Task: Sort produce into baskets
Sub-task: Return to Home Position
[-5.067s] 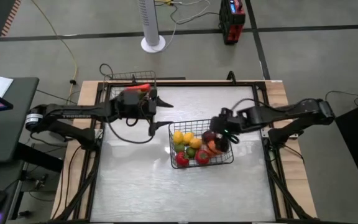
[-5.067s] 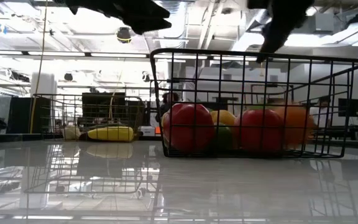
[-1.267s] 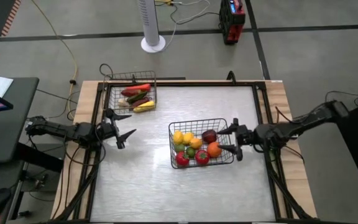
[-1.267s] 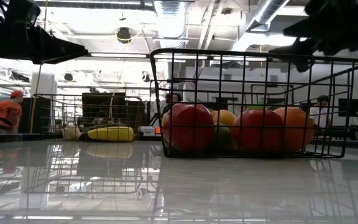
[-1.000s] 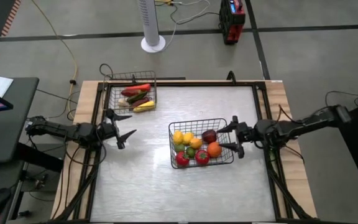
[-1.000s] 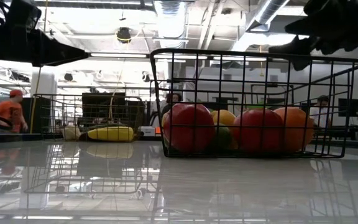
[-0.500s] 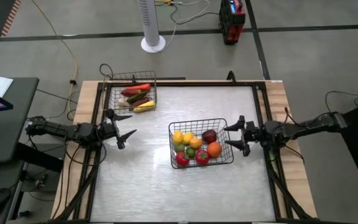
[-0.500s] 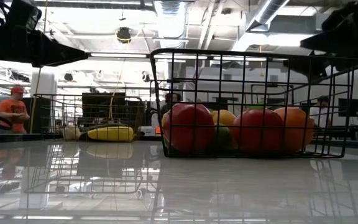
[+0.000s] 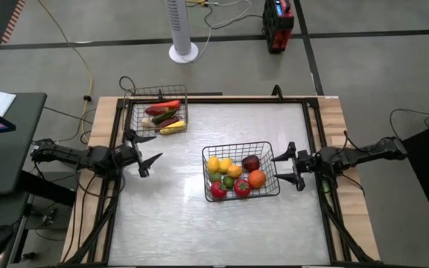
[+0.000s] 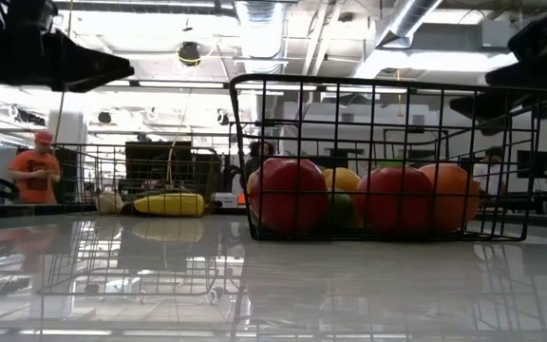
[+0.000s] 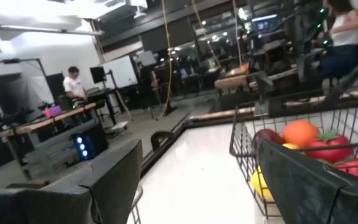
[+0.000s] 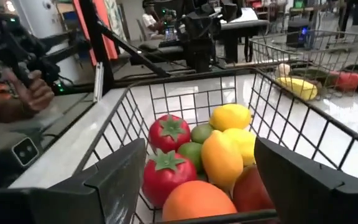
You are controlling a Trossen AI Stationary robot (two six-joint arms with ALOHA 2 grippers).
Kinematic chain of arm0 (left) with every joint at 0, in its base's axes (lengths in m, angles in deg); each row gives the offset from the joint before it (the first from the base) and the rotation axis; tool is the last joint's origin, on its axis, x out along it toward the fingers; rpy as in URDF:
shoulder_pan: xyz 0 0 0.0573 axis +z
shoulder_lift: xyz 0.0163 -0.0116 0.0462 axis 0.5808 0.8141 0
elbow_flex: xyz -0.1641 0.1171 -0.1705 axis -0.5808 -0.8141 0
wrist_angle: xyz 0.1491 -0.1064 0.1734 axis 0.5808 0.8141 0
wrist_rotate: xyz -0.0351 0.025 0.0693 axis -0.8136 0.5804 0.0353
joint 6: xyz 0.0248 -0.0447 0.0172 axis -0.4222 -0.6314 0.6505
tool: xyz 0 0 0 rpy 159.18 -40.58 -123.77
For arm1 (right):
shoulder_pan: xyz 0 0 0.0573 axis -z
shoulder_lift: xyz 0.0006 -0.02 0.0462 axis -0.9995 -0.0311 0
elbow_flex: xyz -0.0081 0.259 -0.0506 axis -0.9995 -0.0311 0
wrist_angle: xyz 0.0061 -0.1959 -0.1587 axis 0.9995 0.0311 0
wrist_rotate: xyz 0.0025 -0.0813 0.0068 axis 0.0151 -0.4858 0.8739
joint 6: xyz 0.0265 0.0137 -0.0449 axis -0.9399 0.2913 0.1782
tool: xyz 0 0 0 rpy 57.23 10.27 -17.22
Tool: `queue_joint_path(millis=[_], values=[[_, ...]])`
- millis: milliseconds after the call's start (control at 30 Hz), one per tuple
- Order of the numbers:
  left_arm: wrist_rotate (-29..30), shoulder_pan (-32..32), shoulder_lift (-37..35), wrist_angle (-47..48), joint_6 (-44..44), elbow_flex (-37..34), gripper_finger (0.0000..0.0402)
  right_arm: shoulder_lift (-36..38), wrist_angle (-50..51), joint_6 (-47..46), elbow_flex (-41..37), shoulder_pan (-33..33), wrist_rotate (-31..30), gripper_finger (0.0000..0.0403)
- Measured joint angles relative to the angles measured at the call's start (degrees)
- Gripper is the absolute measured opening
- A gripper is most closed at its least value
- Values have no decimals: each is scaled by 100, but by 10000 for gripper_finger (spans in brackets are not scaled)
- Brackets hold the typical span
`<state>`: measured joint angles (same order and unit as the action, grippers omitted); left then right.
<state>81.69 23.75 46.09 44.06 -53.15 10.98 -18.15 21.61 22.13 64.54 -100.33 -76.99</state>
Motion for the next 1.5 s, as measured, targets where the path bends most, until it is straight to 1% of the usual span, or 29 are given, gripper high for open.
queue_joint_path(millis=[133, 267, 367, 633, 933, 1033, 1500], values=[[-310, -2, 1, -25, 38, 0, 304, -1, -37, 287, 0, -79, -17, 327], [-726, -2, 1, -25, 140, 0, 304, 1, -33, 314, 0, -117, -21, 327], [-913, -2, 1, -20, 315, 0, 304, 1, -31, 324, 0, -117, -38, 327], [-907, -1, 1, 135, 80, 0, 304, 1, -24, 328, -2, -117, -43, 327], [-907, 1, 3, 1004, 16, 1, 304, 1, -15, 325, -2, -115, -45, 327], [-918, -1, 51, 1128, 17, 40, 304, 1, -15, 325, -2, -117, -45, 327], [-920, 1, 52, 1217, 14, 70, 304, 1, -13, 323, -4, -116, -47, 327]])
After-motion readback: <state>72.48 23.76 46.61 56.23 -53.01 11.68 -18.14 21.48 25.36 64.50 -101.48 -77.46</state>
